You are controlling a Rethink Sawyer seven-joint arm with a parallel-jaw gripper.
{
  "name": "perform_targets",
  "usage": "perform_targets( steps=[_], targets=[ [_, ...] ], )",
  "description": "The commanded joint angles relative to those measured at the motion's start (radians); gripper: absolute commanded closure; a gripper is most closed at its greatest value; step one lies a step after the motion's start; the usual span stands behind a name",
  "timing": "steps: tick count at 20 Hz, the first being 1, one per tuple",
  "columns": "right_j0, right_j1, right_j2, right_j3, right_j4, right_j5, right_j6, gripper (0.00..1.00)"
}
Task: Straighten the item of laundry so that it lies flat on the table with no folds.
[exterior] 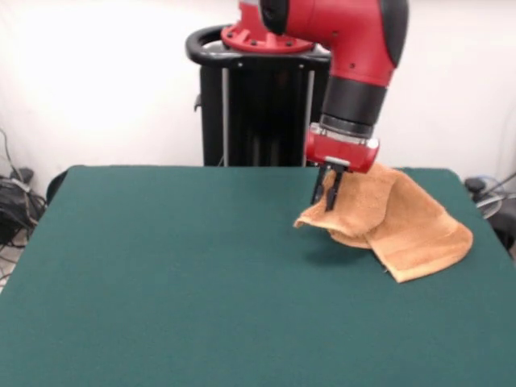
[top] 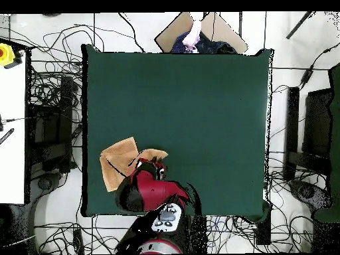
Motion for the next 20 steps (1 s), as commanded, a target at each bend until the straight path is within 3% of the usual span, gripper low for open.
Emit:
perform_targets(
  steps=[1,20],
  targets=[
    [-0.058,0.034,0.05,-0.067,-0.063,0.019,0.043,1.0],
    [-0.073,0.045,0.083,-0.096,-0.081,0.027,0.063,1.0]
  ],
)
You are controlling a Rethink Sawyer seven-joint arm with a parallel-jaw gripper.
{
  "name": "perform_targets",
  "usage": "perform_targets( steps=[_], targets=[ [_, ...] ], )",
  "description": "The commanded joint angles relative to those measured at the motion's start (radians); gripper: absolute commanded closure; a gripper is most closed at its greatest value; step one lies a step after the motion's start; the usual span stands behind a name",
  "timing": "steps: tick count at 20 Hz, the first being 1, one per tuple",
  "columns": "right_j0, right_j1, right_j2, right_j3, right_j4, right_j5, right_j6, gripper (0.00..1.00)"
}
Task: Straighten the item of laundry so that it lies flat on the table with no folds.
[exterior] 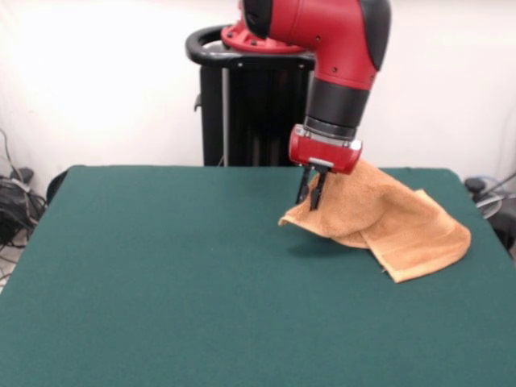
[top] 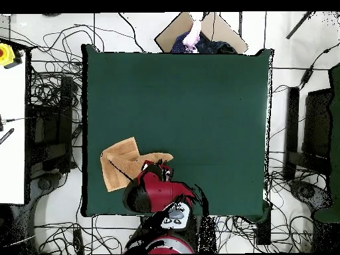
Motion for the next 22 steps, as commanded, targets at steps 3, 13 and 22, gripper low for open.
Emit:
perform_targets(
  steps=[3,13,22],
  targets=[
    [-0.03,0.042,0.078,-0.098,-0.027,0.014,0.068,1.0],
    [-0.022,0.042,0.067,-0.087,-0.027,0.003,0.084,1.0],
    [-0.03,0.029,0.068,-0.05,0.026,0.003,0.145,1.0]
  ],
)
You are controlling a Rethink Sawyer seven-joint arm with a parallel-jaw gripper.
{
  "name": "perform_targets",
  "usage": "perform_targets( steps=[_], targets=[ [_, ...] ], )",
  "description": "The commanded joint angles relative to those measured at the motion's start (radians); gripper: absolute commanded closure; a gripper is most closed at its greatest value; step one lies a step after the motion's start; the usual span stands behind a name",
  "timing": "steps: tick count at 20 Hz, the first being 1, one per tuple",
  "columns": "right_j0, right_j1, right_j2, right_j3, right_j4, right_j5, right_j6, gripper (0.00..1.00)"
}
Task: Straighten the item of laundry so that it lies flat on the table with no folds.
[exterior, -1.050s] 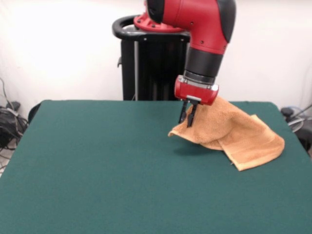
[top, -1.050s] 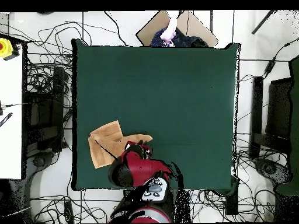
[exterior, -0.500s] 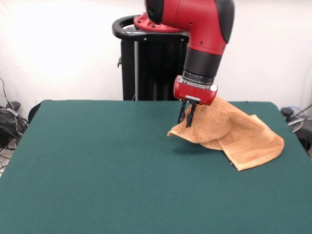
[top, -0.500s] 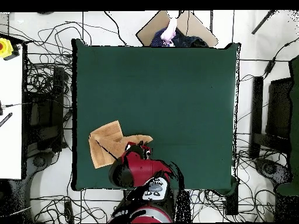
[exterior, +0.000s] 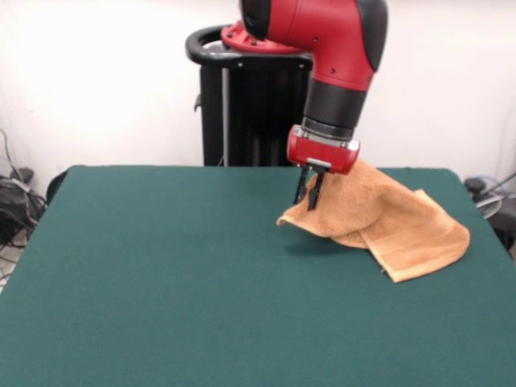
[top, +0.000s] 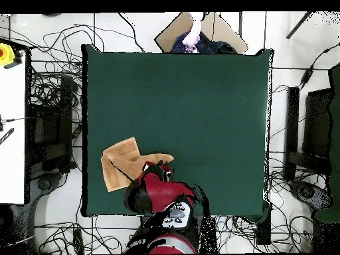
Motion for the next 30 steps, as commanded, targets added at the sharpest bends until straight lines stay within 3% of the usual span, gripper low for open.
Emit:
perform_targets(
  steps=[1,2,3,11,15,20,27,30],
  targets=[
    [-0.033,0.021,0.075,-0.043,0.046,0.008,0.151,1.0],
    [-0.04,0.019,0.084,-0.04,0.04,0.008,0.149,1.0],
    [-0.047,0.017,0.092,-0.037,0.035,0.008,0.148,0.0],
    [-0.015,-0.088,0.094,-0.017,0.083,0.117,0.159,0.0],
    [0.033,-0.124,0.082,-0.075,0.143,0.235,0.154,0.0],
    [0.101,-0.052,0.049,-0.175,0.21,0.247,0.161,0.0],
    [0.146,0.172,0.07,-0.276,0.284,0.081,0.192,0.0],
    [0.199,0.222,0.033,-0.301,0.341,0.058,0.213,0.0]
  ],
)
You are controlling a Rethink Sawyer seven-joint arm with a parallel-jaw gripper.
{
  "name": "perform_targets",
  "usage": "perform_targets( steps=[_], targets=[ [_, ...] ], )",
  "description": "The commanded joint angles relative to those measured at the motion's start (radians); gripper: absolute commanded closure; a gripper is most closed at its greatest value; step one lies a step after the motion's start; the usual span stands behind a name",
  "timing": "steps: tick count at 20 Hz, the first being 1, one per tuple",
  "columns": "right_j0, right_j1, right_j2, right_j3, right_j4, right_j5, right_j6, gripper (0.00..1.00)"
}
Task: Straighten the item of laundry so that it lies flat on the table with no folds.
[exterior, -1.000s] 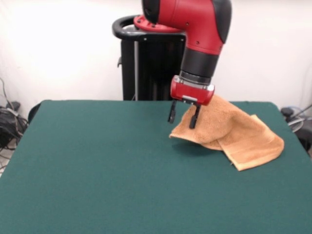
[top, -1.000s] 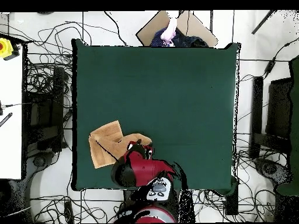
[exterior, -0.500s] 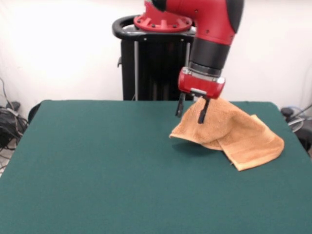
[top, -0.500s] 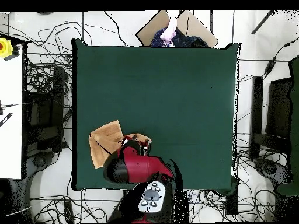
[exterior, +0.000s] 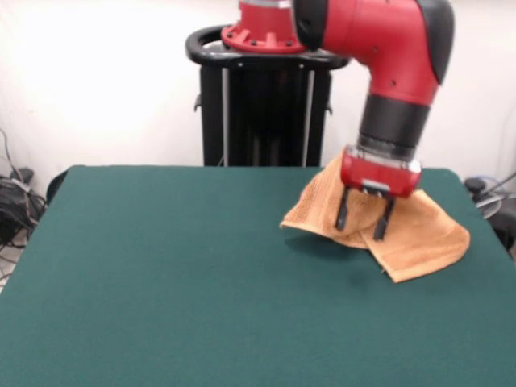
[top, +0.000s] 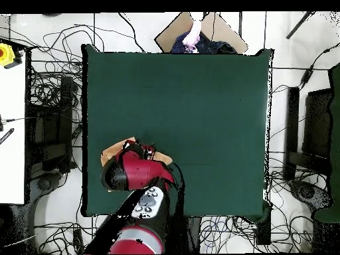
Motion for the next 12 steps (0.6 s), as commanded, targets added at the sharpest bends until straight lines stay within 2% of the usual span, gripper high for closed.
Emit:
perform_targets(
  steps=[1,6,12],
  targets=[
    [0.067,0.192,0.024,-0.139,0.137,-0.052,0.21,0.0],
    [0.019,0.207,0.044,-0.194,0.125,-0.014,0.138,0.0],
    [0.02,0.144,0.078,-0.205,0.132,0.12,0.129,0.0]
  ],
)
